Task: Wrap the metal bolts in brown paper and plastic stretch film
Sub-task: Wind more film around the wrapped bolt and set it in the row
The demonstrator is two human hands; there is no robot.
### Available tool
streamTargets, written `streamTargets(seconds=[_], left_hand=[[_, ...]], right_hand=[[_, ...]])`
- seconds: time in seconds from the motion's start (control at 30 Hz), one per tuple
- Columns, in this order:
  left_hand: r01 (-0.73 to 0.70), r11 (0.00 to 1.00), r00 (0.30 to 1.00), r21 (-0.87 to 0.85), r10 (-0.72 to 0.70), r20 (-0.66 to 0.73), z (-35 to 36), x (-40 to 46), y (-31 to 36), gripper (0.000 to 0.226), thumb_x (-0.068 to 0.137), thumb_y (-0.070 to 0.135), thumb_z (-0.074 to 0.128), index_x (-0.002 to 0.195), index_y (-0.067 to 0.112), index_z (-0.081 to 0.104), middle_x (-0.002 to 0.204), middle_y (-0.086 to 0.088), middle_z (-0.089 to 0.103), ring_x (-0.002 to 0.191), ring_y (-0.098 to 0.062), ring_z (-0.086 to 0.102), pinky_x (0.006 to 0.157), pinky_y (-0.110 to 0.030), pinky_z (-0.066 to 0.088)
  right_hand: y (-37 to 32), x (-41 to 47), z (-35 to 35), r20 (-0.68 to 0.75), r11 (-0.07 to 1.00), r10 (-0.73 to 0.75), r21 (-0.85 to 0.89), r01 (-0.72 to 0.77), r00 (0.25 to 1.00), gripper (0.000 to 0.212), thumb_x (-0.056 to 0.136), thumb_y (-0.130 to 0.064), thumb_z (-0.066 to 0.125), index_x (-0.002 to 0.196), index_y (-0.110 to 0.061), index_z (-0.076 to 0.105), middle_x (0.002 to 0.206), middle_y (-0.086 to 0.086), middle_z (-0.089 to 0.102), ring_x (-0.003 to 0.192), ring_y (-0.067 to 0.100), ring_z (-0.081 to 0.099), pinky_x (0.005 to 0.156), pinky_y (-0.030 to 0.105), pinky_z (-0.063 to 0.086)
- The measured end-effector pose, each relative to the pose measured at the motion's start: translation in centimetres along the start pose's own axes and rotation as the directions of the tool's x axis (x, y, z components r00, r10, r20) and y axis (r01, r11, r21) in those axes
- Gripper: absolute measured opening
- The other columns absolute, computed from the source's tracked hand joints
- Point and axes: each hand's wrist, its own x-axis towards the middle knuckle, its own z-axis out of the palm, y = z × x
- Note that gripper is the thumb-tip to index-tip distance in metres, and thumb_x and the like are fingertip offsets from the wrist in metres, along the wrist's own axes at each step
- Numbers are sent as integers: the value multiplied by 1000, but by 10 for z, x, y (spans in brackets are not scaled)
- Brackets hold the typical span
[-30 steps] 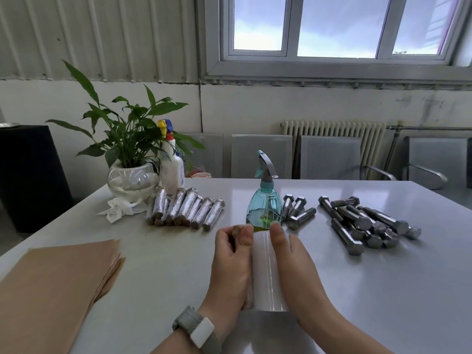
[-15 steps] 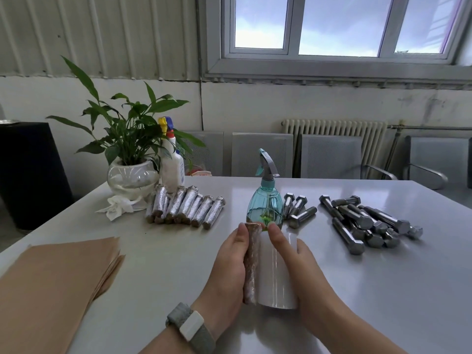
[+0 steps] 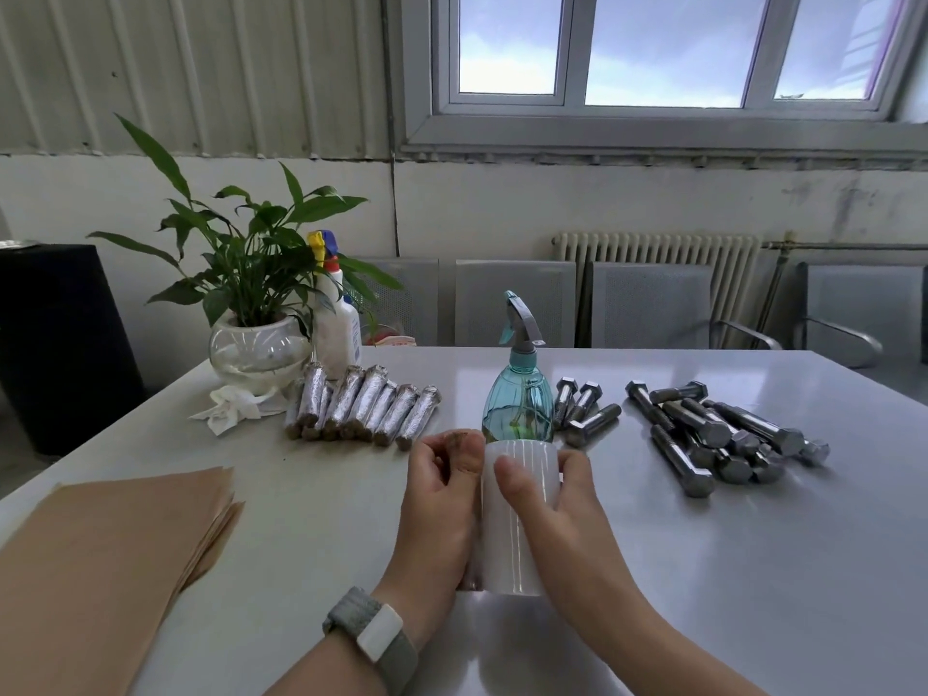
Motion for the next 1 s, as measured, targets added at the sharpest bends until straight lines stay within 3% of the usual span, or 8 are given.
streamTargets(seconds=[0.13, 0.27, 0.4, 0.5, 0.57, 0.63, 0.83, 1.0], left_hand=[[196, 952, 980, -235, -181, 85, 3, -10, 0, 51, 75, 57, 63, 105, 16, 59, 93, -8, 73, 85, -25, 71, 65, -36, 58], [310, 871, 950, -380, -273, 149, 5, -9, 5, 55, 86, 45, 44, 116, 5, 65, 114, -25, 66, 101, -37, 64, 87, -46, 53], [306, 892, 951, -333, -271, 149, 8, -7, 4, 46, 97, 32, 36, 115, 2, 65, 107, -20, 70, 94, -28, 69, 69, -33, 59], [270, 930, 958, -248, -233, 168, 5, -5, 5, 42, 96, 39, 43, 109, 10, 70, 108, -16, 71, 99, -26, 69, 72, -32, 58], [175, 975, 975, -137, -152, 163, 1, -1, 9, 39, 92, 43, 48, 108, 13, 69, 107, -16, 71, 99, -29, 68, 75, -36, 58], [104, 992, 984, -77, -91, 153, -3, -1, 11, 37, 90, 44, 54, 110, 15, 63, 107, -16, 70, 100, -33, 67, 81, -44, 58], [55, 998, 984, -37, -48, 171, 5, -14, 3, 44, 79, 59, 54, 108, 26, 56, 106, -12, 69, 99, -28, 68, 85, -46, 56], [187, 971, 970, -152, -159, 183, 11, -17, 1, 45, 87, 46, 47, 106, 12, 70, 104, -17, 71, 92, -26, 69, 78, -37, 57]], right_hand=[[-1, 0, 1, -44, 997, 11, -72, -14, 999, 47, 67, -87, 36, 89, -48, 48, 87, -25, 65, 75, -7, 62, 59, 18, 45], [1, 3, -2, -69, 986, 100, -124, -108, 993, 45, 74, -78, 30, 92, -41, 49, 85, -14, 65, 72, -12, 58, 58, 24, 43], [3, 8, -5, -36, 989, 145, -14, -145, 989, 52, 72, -76, 42, 101, -35, 57, 95, -8, 68, 86, 6, 66, 76, 37, 55], [1, 11, -9, 116, 948, 215, 213, -236, 970, 59, 71, -70, 56, 103, -22, 72, 97, 4, 75, 89, 21, 71, 77, 39, 57], [-2, 9, -10, 247, 881, 266, 329, -339, 932, 58, 74, -65, 63, 109, -19, 71, 103, 11, 74, 92, 27, 71, 71, 38, 58], [-2, 8, -9, 314, 828, 283, 396, -396, 906, 61, 76, -58, 71, 119, -15, 62, 112, 15, 70, 100, 32, 69, 83, 47, 57], [-4, 5, -5, 71, 964, 217, 140, -225, 974, 82, 53, -85, 62, 109, -26, 53, 103, -1, 69, 85, 6, 70, 79, 36, 56], [-1, 6, -1, -66, 980, 189, 75, -184, 980, 73, 70, -84, 36, 103, -22, 57, 94, -3, 69, 78, 3, 67, 72, 33, 52]])
